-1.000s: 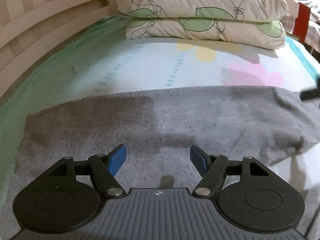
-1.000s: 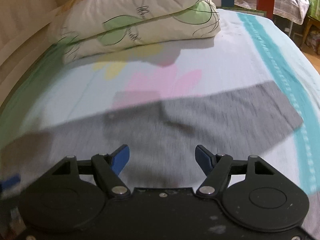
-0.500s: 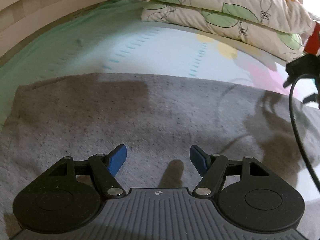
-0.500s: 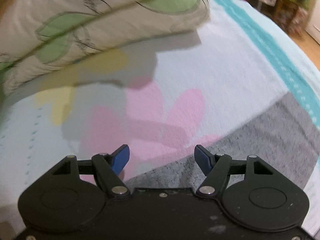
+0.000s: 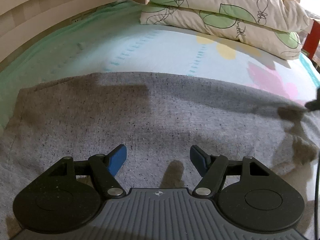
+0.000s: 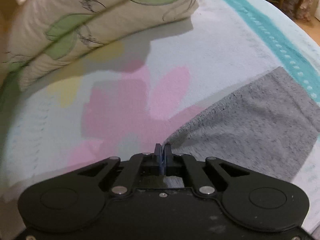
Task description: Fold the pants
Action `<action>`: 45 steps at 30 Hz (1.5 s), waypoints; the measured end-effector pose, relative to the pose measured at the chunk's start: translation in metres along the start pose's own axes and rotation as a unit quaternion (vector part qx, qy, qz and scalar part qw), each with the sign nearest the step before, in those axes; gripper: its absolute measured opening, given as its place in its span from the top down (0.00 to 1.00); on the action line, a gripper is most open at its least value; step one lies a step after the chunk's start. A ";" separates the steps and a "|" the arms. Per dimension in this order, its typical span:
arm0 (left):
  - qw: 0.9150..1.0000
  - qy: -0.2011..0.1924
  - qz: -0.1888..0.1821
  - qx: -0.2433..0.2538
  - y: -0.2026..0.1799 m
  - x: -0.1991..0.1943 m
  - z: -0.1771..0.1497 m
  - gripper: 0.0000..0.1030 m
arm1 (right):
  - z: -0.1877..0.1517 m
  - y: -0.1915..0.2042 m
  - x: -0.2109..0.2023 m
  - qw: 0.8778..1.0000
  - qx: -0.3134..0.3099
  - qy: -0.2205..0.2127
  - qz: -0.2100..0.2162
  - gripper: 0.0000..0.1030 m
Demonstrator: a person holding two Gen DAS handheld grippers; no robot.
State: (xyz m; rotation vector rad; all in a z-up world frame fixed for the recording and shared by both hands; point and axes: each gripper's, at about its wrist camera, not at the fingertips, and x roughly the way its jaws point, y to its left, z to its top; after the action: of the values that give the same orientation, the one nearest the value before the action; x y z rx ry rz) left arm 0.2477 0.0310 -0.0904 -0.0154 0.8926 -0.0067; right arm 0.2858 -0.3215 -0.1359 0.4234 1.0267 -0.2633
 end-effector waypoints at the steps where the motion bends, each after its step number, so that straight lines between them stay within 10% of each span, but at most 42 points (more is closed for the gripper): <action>1: 1.000 0.000 -0.002 0.002 -0.001 0.000 0.000 0.33 | -0.008 -0.001 -0.009 1.000 -0.006 0.002 0.005 0.98; 12: 1.000 0.004 -0.014 0.006 -0.002 0.000 -0.003 0.33 | -0.092 -0.010 -0.039 0.995 -0.095 0.020 0.016 0.99; 18: 1.000 0.010 -0.016 -0.001 0.001 0.005 -0.003 0.33 | -0.099 -0.006 -0.057 0.986 -0.162 -0.042 0.025 0.90; 34: 0.999 0.027 -0.023 -0.006 0.001 0.011 -0.003 0.33 | -0.121 0.090 -0.044 0.888 -0.445 -0.098 0.065 0.68; 45: 0.998 0.035 -0.042 -0.027 0.011 0.013 -0.001 0.33 | -0.145 0.143 -0.009 0.840 -0.528 -0.117 0.047 0.78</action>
State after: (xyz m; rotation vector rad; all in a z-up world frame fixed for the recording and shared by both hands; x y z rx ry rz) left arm 0.2557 0.0421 -0.1012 -0.1027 0.9620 -0.0618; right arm 0.2280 -0.1275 -0.1619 -0.5592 0.7635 0.3506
